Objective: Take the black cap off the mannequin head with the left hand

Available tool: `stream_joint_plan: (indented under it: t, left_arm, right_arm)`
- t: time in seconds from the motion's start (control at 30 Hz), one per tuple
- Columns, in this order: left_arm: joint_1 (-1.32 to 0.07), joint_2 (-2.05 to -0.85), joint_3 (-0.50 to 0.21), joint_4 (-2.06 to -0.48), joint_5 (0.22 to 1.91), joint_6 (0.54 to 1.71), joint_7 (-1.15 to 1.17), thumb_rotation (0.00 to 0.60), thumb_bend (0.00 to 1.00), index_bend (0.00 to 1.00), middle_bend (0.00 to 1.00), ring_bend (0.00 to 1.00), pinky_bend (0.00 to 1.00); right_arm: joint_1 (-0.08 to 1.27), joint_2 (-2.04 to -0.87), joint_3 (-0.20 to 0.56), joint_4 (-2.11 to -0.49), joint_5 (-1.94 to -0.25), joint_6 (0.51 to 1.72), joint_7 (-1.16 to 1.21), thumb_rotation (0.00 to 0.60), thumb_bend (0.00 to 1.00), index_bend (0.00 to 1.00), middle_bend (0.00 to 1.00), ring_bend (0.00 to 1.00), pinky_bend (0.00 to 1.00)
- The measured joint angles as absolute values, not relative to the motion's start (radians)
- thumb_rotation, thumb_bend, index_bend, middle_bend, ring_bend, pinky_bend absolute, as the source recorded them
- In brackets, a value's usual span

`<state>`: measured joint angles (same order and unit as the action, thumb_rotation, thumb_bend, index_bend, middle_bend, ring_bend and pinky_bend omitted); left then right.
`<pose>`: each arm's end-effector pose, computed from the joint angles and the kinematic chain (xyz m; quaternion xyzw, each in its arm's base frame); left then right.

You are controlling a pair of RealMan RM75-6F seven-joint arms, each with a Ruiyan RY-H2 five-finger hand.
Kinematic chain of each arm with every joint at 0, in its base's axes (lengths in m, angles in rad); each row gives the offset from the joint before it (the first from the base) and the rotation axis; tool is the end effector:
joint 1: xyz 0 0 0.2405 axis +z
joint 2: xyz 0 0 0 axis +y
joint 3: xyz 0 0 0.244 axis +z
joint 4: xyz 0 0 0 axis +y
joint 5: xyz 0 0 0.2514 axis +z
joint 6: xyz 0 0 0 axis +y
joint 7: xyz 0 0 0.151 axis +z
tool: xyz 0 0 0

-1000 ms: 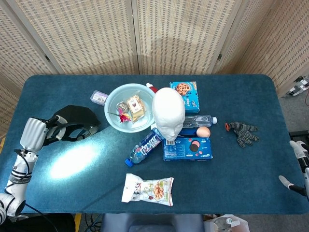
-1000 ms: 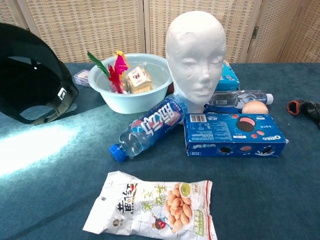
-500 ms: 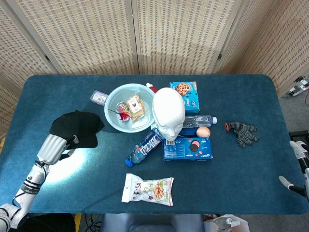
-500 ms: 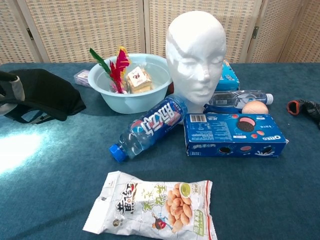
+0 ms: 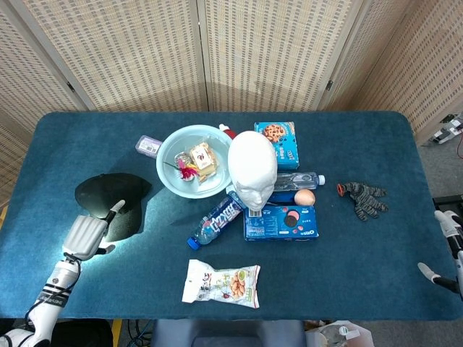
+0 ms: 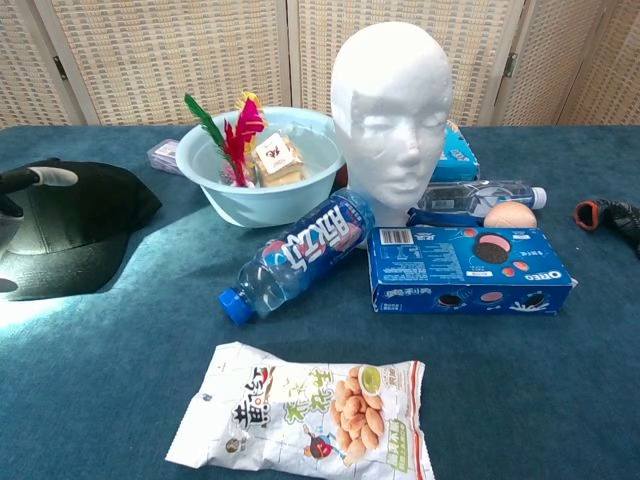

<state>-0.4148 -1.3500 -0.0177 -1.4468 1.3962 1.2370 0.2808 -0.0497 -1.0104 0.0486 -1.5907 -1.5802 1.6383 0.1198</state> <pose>-0.2731 0.2795 0.0216 -0.7241 -0.3067 -0.3191 0.5289 -0.3332 -0.1458 0.1691 0.5688 -0.3598 0.4072 0.6174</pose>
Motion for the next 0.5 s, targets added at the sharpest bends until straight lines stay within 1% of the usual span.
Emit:
stream_joint_plan:
  t: [0.03, 0.07, 0.1, 0.17, 0.27, 0.4, 0.5]
  left_arm:
    - [-0.41, -1.335, -0.018, -1.475, 1.384, 1.234, 0.3, 0.6, 0.0, 0.0, 0.39, 0.56, 0.97]
    - [-0.404, -1.316, -0.019, -1.51, 1.369, 1.231, 0.318, 0.6, 0.0, 0.0, 0.37, 0.54, 0.96]
    - [-0.4, -1.301, -0.019, -1.534, 1.358, 1.228, 0.327, 0.6, 0.0, 0.0, 0.32, 0.5, 0.91]
    - [-0.391, -1.27, -0.02, -1.583, 1.336, 1.222, 0.343, 0.6, 0.0, 0.0, 0.27, 0.44, 0.86]
    - [-0.372, -1.253, -0.033, -1.609, 1.326, 1.243, 0.34, 0.6, 0.0, 0.0, 0.24, 0.39, 0.79]
    - [-0.328, -1.244, -0.051, -1.614, 1.324, 1.334, 0.275, 0.6, 0.0, 0.0, 0.24, 0.34, 0.66]
    - [-0.282, -1.225, -0.057, -1.628, 1.318, 1.39, 0.246, 0.6, 0.0, 0.0, 0.22, 0.32, 0.61]
  right_arm:
    - [-0.049, -1.01, 0.049, -1.59, -1.58, 1.638, 0.12, 0.6, 0.01, 0.1, 0.19, 0.12, 0.17]
    - [-0.049, -1.01, 0.049, -1.59, -1.579, 1.637, 0.12, 0.6, 0.01, 0.1, 0.19, 0.12, 0.17]
    - [-0.049, -1.011, 0.049, -1.589, -1.577, 1.636, 0.121, 0.6, 0.01, 0.1, 0.19, 0.12, 0.17]
    - [-0.049, -1.011, 0.048, -1.587, -1.573, 1.632, 0.122, 0.6, 0.01, 0.1, 0.19, 0.12, 0.17]
    - [-0.048, -1.011, 0.046, -1.586, -1.567, 1.622, 0.122, 0.6, 0.01, 0.1, 0.19, 0.12, 0.17]
    - [-0.041, -1.005, 0.041, -1.586, -1.567, 1.599, 0.118, 0.6, 0.01, 0.11, 0.19, 0.12, 0.17]
    - [-0.028, -1.0, 0.037, -1.585, -1.581, 1.582, 0.115, 0.6, 0.01, 0.12, 0.2, 0.12, 0.17]
